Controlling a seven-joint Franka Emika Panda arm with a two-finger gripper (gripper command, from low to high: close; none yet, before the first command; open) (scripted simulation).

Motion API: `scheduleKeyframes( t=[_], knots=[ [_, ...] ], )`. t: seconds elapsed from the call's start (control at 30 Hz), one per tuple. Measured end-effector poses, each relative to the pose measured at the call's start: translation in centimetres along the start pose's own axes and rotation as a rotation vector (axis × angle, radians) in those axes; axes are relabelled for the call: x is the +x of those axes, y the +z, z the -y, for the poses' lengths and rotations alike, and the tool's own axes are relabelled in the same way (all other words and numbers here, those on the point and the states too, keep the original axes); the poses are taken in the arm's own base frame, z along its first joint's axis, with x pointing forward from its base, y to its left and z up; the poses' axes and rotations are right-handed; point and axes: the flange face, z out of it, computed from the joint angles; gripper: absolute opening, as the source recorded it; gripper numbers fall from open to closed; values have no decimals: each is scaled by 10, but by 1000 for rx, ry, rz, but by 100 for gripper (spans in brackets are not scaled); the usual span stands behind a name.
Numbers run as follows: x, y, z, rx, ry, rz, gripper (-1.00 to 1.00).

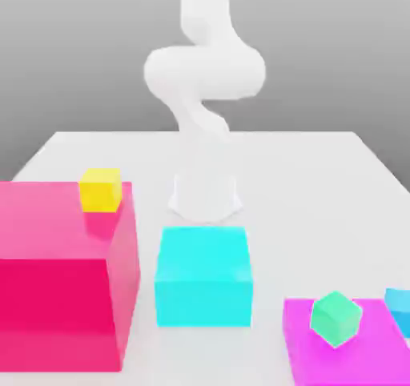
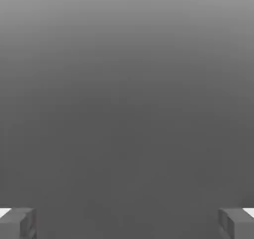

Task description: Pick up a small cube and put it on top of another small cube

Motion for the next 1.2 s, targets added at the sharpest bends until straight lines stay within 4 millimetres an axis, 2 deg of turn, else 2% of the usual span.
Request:
scheduleKeyframes(
  t=[0.13, 0.27, 0.43, 0.57, 0.67, 0.87, 0.93, 1.03, 1.07, 1.2],
  knots=[
    [-34, 76, 28, -31, -173, 118, 0],
    [-81, 145, 50, -53, -346, 231, 0],
    [-158, 222, 66, -72, -566, 372, 0],
    [-234, 273, 70, -77, -752, 486, 0],
    [-300, 302, 68, -72, -903, 574, 0],
    [-410, 356, 31, -79, -1153, 741, 0],
    [-436, 373, 18, -77, -1195, 769, 0],
    [-460, 402, -1, -76, -1207, 778, 0],
    [-465, 409, -6, -76, -1208, 778, -100],
    [-465, 409, -6, -77, -1208, 779, -100]
  ],
)
